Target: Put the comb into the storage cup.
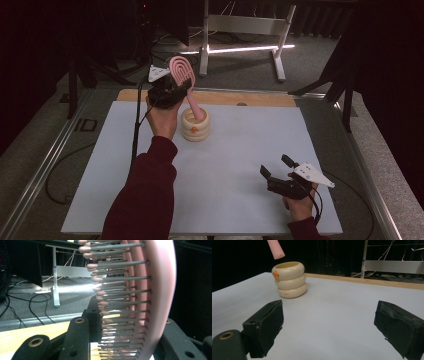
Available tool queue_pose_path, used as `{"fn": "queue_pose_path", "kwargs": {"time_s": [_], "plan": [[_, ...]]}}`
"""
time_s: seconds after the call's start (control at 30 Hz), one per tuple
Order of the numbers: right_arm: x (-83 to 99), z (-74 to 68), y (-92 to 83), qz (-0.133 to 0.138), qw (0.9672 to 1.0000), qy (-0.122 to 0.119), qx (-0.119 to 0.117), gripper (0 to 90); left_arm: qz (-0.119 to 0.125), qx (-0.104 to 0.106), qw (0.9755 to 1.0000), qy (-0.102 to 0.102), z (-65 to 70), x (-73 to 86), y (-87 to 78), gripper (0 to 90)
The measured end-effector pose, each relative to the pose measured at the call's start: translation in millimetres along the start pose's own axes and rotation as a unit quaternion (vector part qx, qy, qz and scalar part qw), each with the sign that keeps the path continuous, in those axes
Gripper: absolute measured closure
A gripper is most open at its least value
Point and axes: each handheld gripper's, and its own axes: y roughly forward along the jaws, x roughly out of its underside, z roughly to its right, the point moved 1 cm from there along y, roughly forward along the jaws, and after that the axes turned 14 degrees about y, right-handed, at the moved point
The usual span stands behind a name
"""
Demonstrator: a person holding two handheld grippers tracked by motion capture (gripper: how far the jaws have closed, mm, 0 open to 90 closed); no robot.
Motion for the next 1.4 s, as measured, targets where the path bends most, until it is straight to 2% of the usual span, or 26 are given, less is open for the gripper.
{"fn": "queue_pose_path", "kwargs": {"time_s": [0.5,1.4], "plan": [[-3.0,0.9,-2.3,0.005,0.9999,0.009,-0.006,8.7,-0.006,-0.003,1.0000,0.003,5.8,5.5,18.4,64.3],[-3.2,2.0,-2.0,0.006,0.9999,0.010,-0.006,8.8,-0.021,-0.022,0.9995,0.008,3.1,14.7,33.4,64.2]]}}
